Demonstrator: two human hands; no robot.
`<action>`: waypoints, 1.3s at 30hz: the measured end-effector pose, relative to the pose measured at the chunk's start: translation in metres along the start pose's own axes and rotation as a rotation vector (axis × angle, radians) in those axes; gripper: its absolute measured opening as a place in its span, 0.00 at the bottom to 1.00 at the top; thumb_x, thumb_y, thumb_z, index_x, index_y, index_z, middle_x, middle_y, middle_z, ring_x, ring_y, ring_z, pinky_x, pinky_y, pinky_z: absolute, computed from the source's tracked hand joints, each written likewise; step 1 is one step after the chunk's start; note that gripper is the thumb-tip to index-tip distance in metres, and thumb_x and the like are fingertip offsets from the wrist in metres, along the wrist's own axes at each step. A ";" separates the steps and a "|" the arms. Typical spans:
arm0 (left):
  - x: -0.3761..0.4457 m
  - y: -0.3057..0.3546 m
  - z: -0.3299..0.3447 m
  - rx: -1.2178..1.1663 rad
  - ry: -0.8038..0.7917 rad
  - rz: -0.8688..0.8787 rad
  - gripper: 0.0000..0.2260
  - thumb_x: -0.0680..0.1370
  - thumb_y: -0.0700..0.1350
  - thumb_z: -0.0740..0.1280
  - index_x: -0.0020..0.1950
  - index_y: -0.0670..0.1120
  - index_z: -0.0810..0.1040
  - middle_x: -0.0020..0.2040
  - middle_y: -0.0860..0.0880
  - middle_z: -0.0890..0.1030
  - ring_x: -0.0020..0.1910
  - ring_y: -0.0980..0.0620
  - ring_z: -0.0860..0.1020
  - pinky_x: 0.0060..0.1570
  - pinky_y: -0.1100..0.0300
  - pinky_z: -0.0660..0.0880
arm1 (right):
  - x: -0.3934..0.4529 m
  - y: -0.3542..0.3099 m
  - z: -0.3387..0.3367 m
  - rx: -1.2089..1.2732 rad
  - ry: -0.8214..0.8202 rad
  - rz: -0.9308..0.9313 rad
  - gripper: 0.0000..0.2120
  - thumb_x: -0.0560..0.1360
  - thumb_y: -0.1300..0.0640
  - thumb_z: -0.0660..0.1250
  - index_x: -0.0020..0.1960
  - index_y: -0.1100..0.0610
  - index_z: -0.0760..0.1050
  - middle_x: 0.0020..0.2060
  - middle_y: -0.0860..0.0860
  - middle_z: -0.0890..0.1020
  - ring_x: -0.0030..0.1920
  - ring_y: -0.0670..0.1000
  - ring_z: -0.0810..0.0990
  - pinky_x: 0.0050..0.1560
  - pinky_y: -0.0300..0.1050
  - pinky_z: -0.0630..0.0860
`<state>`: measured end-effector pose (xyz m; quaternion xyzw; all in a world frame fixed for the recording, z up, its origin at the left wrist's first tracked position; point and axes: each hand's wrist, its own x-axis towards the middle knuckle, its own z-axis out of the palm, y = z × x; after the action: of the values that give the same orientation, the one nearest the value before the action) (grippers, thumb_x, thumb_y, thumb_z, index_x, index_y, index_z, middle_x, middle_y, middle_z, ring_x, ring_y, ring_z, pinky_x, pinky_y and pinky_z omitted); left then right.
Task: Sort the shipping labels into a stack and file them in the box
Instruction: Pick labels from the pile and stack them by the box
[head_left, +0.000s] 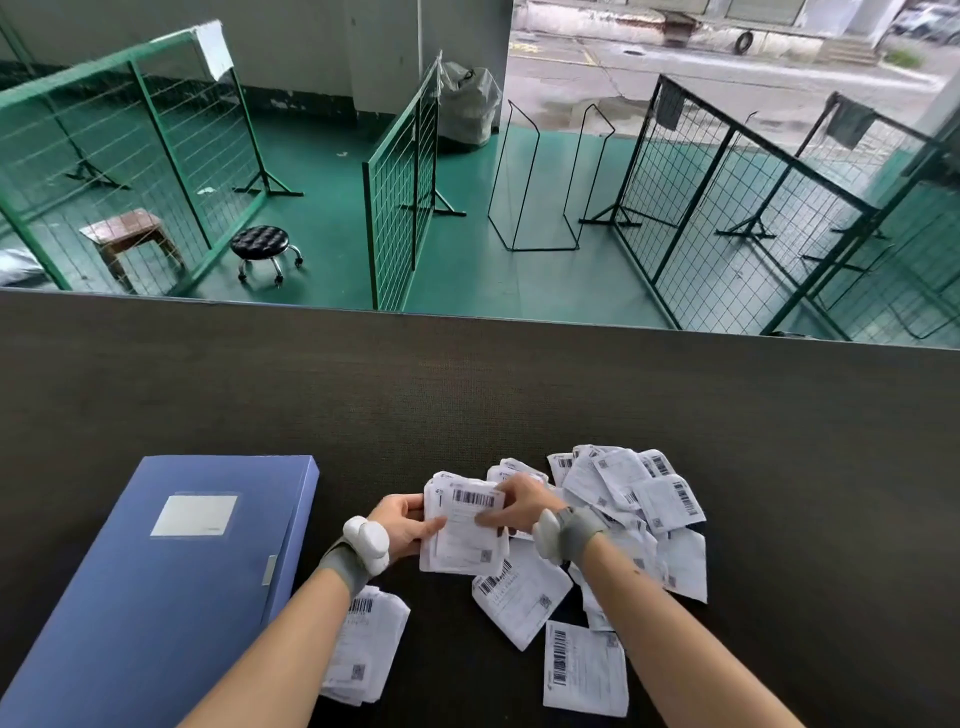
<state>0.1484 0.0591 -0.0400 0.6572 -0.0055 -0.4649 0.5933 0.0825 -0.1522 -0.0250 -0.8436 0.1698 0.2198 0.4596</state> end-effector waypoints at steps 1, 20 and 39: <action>0.000 0.000 -0.001 0.031 0.007 0.005 0.16 0.74 0.34 0.69 0.61 0.38 0.75 0.57 0.39 0.81 0.56 0.43 0.81 0.45 0.54 0.82 | 0.003 -0.001 0.005 0.003 0.003 -0.011 0.10 0.73 0.55 0.73 0.52 0.58 0.81 0.38 0.45 0.82 0.35 0.39 0.81 0.37 0.32 0.78; 0.013 -0.014 -0.028 0.119 0.195 -0.051 0.13 0.71 0.29 0.69 0.55 0.36 0.78 0.50 0.40 0.82 0.54 0.39 0.80 0.59 0.43 0.76 | 0.042 0.095 0.016 0.015 0.443 0.391 0.33 0.65 0.65 0.74 0.66 0.57 0.64 0.54 0.57 0.79 0.57 0.59 0.78 0.60 0.55 0.77; 0.014 -0.007 -0.005 -0.025 0.070 -0.007 0.14 0.73 0.36 0.70 0.59 0.41 0.76 0.55 0.40 0.82 0.56 0.42 0.80 0.57 0.45 0.77 | 0.007 0.011 0.020 0.068 0.155 0.010 0.07 0.80 0.59 0.63 0.44 0.55 0.76 0.40 0.50 0.80 0.31 0.42 0.80 0.30 0.35 0.76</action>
<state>0.1560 0.0569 -0.0545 0.6656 0.0235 -0.4435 0.5997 0.0789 -0.1411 -0.0463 -0.8411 0.2165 0.1505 0.4722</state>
